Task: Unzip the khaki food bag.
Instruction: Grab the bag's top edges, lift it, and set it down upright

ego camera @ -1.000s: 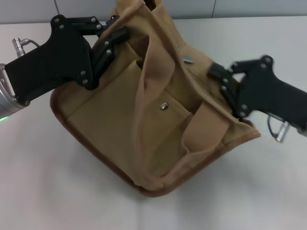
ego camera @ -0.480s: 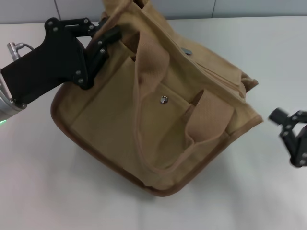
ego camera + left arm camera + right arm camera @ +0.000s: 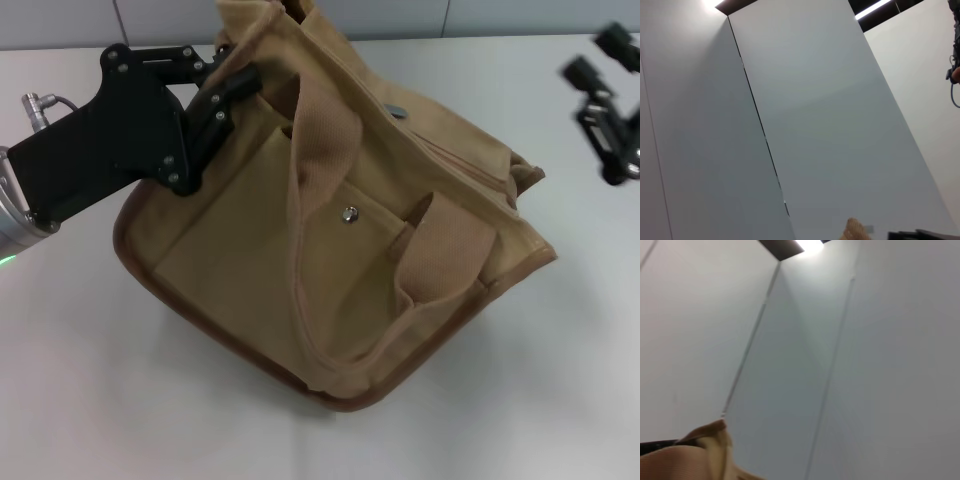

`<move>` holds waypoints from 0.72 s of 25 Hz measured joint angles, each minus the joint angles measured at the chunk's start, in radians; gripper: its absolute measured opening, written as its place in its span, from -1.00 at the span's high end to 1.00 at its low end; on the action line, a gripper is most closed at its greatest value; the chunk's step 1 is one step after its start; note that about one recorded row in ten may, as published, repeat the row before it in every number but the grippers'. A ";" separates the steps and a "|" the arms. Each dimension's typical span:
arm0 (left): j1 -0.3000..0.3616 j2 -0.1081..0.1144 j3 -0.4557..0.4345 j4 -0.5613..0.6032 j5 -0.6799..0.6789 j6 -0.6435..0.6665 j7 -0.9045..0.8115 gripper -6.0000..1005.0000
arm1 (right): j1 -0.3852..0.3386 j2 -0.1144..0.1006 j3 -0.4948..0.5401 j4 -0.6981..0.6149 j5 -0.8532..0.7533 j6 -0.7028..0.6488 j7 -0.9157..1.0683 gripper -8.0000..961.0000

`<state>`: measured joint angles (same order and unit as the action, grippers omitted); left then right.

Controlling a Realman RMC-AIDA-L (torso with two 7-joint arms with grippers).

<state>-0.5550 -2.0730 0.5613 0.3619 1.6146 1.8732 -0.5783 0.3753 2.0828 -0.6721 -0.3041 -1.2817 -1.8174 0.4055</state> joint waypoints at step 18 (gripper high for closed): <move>-0.008 0.000 0.005 0.000 -0.001 0.001 0.000 0.82 | 0.127 0.008 -0.354 -0.075 -0.001 0.252 0.001 -0.24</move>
<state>-0.5626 -2.0729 0.5663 0.3621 1.6135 1.8745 -0.5782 0.5019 2.0905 -1.0261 -0.3790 -1.2825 -1.5651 0.4067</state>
